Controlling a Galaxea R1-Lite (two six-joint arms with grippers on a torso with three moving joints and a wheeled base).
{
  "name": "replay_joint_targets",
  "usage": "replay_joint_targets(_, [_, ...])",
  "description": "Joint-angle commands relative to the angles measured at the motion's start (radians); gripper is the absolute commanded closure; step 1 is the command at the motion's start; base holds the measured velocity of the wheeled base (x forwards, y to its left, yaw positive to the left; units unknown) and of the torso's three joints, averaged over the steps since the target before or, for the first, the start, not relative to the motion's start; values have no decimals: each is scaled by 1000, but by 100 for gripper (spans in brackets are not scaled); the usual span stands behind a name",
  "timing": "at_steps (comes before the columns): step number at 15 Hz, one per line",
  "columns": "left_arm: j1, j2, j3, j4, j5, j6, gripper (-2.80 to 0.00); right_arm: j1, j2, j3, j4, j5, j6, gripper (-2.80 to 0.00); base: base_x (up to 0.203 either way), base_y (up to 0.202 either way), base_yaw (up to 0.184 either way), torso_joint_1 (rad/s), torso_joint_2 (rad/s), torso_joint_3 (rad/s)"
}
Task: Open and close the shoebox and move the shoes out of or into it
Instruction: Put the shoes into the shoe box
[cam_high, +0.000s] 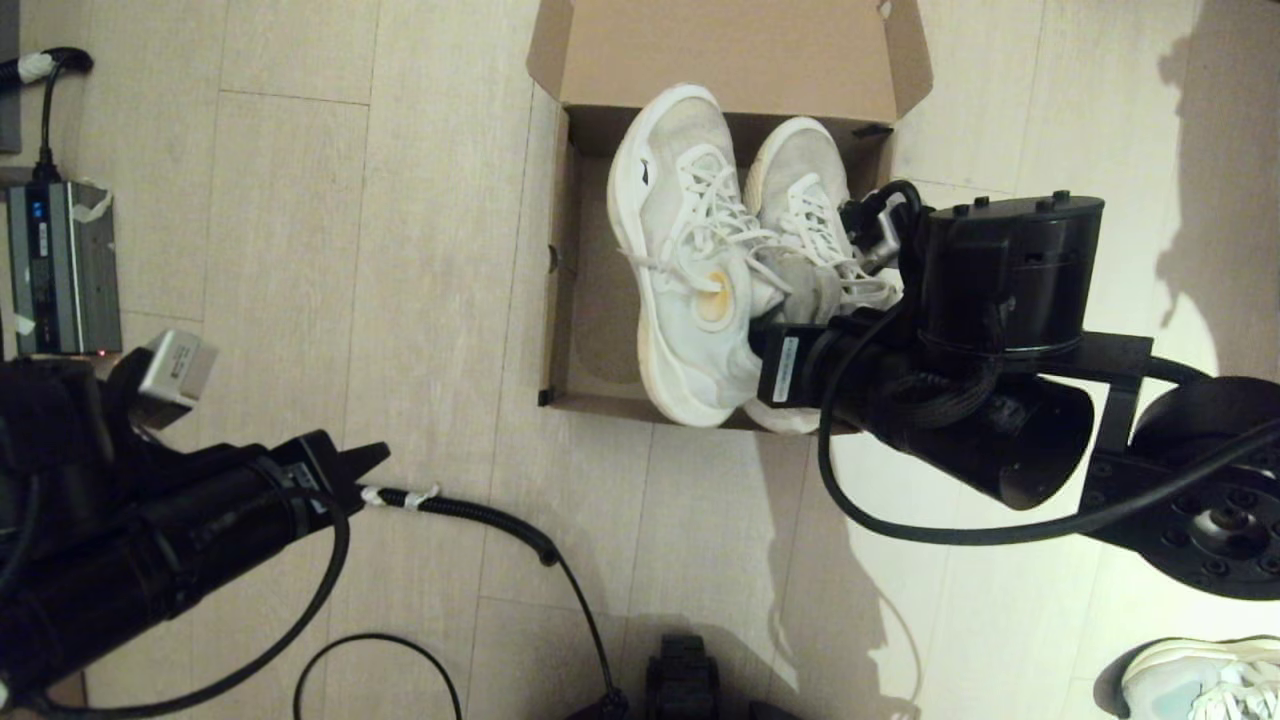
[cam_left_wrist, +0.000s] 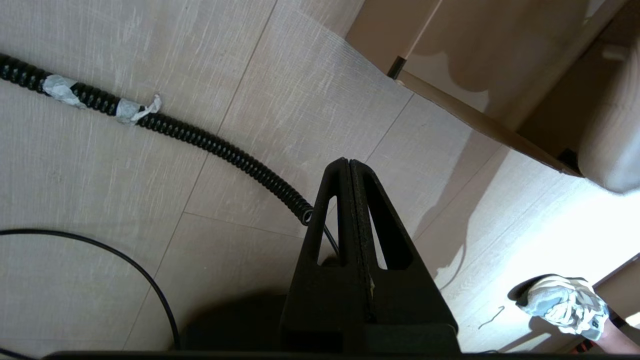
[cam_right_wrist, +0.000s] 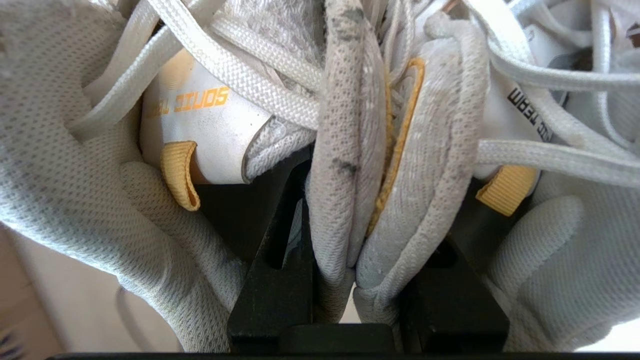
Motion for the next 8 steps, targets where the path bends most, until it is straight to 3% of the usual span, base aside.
replay_joint_targets(1, [0, -12, 3, -4, 0, -4, 0, -23, 33, -1, -5, -2, -4, 0, 0, 0, 0, 0, 0, 0])
replay_joint_targets(4, [0, -17, -1, -4, -1, -5, 0, -46, 76, -21, -13, 0, -4, 0, 0, 0, 0, 0, 0, 0])
replay_joint_targets(8, [-2, -39, 3, -1, -1, -5, 0, -57, 188, -52, -154, 5, -29, 0, 0, 0, 0, 0, 0, 0])
